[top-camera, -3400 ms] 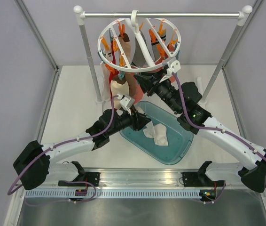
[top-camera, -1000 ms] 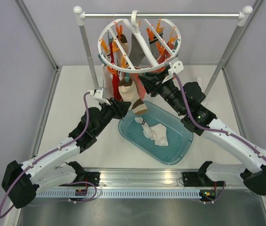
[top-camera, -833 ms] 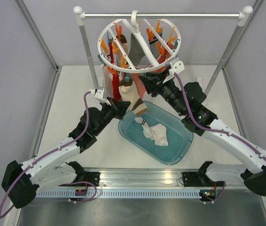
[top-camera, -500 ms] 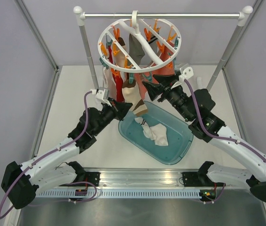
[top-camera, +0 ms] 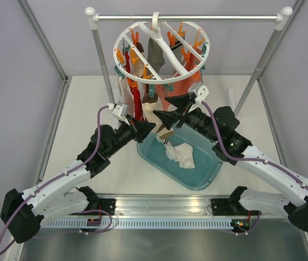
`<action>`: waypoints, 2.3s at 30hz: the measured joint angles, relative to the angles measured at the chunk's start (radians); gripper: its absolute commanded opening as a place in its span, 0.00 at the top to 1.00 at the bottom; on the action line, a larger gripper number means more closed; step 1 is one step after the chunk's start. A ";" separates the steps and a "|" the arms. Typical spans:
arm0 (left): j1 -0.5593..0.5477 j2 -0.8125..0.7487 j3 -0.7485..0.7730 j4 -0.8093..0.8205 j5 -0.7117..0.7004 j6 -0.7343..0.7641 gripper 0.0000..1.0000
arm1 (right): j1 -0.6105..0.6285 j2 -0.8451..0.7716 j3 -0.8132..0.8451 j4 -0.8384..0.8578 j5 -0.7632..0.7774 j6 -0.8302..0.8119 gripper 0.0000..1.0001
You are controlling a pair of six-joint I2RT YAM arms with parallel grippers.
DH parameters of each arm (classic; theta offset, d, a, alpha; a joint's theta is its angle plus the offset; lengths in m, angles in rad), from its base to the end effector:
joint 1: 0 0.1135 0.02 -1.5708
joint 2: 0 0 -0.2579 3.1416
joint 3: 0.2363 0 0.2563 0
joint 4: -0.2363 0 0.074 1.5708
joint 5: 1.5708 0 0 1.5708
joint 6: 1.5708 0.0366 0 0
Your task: Remove the socks clipped to the hanger
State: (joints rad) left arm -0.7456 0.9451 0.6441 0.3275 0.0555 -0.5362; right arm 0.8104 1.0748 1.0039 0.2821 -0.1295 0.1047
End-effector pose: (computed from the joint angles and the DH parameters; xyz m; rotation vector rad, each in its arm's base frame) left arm 0.1714 -0.1611 0.3089 0.2182 1.6283 -1.0448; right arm 0.1743 0.1901 0.4056 -0.5931 1.2834 0.8522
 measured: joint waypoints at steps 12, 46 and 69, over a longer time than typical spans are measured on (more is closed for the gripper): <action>0.000 -0.019 0.011 -0.041 0.060 -0.018 0.98 | -0.002 0.135 0.056 0.109 -0.054 0.004 0.23; 0.000 -0.031 0.027 -0.070 0.083 -0.022 0.98 | -0.014 0.245 0.141 0.273 0.016 0.058 0.68; -0.089 0.127 0.031 -0.036 0.079 -0.039 0.98 | -0.016 0.216 0.141 0.254 0.085 0.067 0.92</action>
State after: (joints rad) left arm -0.8341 1.0725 0.6746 0.2913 0.1341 -0.5755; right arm 0.7944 1.2907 1.1450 0.5362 -0.0441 0.1715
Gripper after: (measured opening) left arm 0.036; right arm 0.286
